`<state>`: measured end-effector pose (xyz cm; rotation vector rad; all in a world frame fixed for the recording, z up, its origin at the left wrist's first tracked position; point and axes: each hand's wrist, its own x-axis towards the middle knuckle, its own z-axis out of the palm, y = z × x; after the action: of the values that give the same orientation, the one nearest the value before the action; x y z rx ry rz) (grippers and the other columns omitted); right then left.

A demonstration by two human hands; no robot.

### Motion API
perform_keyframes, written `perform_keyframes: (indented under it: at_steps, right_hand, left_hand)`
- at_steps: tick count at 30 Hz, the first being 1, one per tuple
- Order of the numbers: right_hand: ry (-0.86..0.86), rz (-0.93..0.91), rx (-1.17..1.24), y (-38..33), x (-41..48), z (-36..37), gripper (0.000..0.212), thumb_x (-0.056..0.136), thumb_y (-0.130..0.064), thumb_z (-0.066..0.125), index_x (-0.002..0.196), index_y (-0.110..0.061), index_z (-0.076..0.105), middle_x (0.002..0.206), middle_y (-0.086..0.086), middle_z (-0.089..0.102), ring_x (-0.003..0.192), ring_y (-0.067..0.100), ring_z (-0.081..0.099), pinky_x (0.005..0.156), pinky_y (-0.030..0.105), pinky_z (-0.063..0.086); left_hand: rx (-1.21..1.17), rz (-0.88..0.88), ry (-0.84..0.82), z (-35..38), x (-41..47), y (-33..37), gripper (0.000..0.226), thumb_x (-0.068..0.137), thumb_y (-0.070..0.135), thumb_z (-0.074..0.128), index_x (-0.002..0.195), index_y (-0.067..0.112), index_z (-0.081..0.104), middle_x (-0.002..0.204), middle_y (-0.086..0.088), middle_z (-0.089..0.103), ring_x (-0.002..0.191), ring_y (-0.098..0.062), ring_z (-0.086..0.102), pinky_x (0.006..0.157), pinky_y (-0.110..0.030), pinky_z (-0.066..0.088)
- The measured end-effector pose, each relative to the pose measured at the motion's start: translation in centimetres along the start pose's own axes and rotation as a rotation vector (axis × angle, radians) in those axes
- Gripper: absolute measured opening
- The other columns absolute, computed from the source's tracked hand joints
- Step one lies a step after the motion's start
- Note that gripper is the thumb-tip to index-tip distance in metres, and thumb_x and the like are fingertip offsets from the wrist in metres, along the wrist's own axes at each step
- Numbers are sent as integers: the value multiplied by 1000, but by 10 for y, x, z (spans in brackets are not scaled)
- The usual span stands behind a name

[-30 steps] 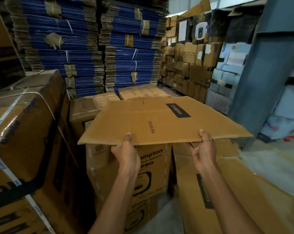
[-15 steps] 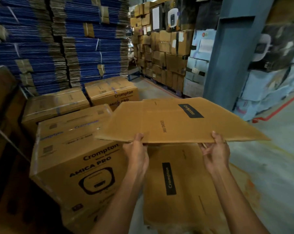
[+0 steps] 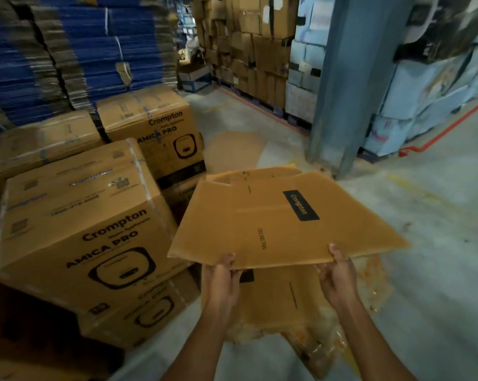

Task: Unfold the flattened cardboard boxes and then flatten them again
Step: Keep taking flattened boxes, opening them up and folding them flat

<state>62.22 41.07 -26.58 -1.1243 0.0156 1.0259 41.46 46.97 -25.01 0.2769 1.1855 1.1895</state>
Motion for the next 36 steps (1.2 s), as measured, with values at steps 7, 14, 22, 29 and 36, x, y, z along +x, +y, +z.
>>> perform_keyframes:
  at_steps: [7, 14, 22, 29, 36]
  right_hand:
    - [195, 237, -99, 62, 26, -56, 18, 102, -28, 59, 111, -12, 61, 92, 4, 67, 74, 20, 59, 46, 26, 45]
    - [346, 429, -168, 102, 55, -75, 20, 100, -31, 61, 92, -15, 54, 83, 7, 58, 66, 22, 49, 34, 15, 41]
    - [337, 441, -215, 149, 96, -111, 21, 88, -4, 72, 109, -4, 67, 99, 13, 66, 89, 31, 65, 80, 43, 61]
    - [345, 486, -264, 137, 72, -96, 13, 97, -3, 48, 103, -7, 58, 97, 9, 57, 89, 25, 59, 85, 34, 54]
    - [210, 509, -216, 152, 41, -46, 11, 95, -3, 52, 102, -8, 60, 108, 10, 61, 96, 26, 63, 98, 44, 52]
  left_hand:
    - [90, -217, 149, -47, 26, -53, 48, 95, -3, 64, 137, 12, 50, 132, -11, 59, 112, -32, 60, 90, -44, 50]
    - [132, -527, 300, -76, 63, -90, 39, 89, 17, 78, 120, 6, 56, 91, -8, 57, 77, -22, 54, 75, -33, 58]
    - [-31, -528, 285, -97, 77, -112, 35, 100, 21, 63, 131, 8, 51, 127, -16, 53, 92, -23, 55, 98, -39, 50]
    - [-111, -576, 189, -124, 75, -119, 82, 92, 49, 67, 153, 5, 33, 146, -21, 45, 121, -35, 51, 98, -47, 47]
    - [-144, -483, 139, -128, 76, -90, 64, 100, 46, 58, 151, 12, 39, 148, -12, 47, 139, -35, 43, 112, -54, 41]
